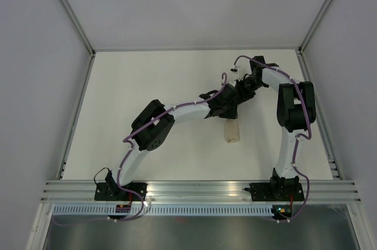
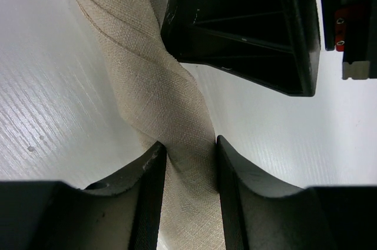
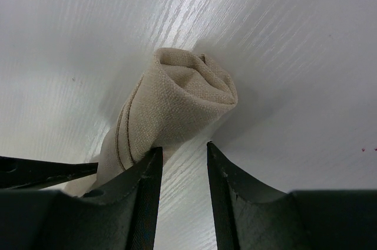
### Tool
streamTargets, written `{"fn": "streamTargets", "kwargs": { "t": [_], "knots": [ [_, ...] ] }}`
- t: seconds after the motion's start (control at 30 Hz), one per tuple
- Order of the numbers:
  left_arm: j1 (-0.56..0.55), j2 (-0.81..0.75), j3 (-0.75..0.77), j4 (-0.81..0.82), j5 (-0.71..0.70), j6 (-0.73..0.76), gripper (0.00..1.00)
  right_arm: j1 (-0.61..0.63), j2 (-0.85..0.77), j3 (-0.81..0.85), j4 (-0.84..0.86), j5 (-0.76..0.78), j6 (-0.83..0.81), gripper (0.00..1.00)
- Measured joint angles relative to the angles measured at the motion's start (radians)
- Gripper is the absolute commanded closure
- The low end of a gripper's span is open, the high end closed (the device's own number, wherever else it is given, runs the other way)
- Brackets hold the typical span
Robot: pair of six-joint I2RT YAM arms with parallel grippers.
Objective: Fold the napkin, place the utensils inside, and roll it up
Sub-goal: Roll the napkin at the center of the board.
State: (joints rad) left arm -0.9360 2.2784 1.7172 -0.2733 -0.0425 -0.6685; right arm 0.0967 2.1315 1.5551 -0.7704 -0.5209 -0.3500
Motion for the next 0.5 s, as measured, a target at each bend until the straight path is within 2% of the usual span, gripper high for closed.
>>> {"fn": "streamTargets", "kwargs": {
  "t": [0.5],
  "knots": [
    [0.016,-0.028,-0.064,0.064,0.031,-0.021,0.53,0.016,-0.005,-0.005,0.031,0.025,0.032,0.57]
  ]
}}
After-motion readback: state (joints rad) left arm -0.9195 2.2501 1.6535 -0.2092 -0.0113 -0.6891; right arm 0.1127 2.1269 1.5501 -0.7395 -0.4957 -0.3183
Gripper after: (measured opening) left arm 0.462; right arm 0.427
